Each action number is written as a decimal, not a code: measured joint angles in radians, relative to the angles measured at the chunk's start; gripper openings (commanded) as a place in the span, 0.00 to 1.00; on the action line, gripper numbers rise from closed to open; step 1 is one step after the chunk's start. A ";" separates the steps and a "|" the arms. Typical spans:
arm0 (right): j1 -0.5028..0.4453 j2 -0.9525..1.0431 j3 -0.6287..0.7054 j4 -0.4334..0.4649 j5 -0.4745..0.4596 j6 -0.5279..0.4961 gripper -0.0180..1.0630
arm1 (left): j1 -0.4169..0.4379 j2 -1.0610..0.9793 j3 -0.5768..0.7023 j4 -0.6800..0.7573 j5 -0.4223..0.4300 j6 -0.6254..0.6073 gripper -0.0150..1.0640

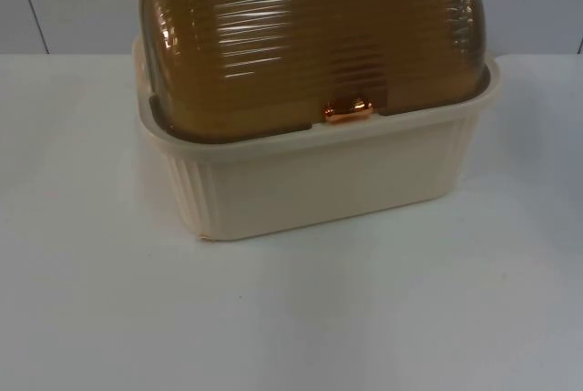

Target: Open the box lid with the left hand, place the block into the box with the right hand, then close the box lid with the left hand.

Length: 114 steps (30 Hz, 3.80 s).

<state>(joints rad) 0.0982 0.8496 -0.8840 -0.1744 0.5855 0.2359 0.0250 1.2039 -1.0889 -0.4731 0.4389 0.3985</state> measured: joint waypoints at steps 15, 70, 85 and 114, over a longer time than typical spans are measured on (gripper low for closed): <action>0.000 0.000 0.000 -0.026 -0.012 0.008 0.99 | 0.000 0.000 0.000 -0.006 0.000 0.000 0.97; -0.142 -0.805 -0.108 -0.017 0.182 -0.150 0.99 | 0.000 -1.038 -0.002 0.360 0.256 -0.251 0.97; -0.017 -0.840 -0.108 0.148 0.259 -0.320 0.99 | 0.000 -1.185 -0.002 0.352 0.415 -0.251 0.97; -0.015 -0.851 -0.030 0.202 0.550 -0.264 0.99 | 0.002 -1.205 0.151 0.330 0.564 -0.278 0.97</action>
<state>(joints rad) 0.0834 -0.0014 -0.9142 0.0271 1.1356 -0.0283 0.0268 -0.0007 -0.9378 -0.1429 1.0031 0.1207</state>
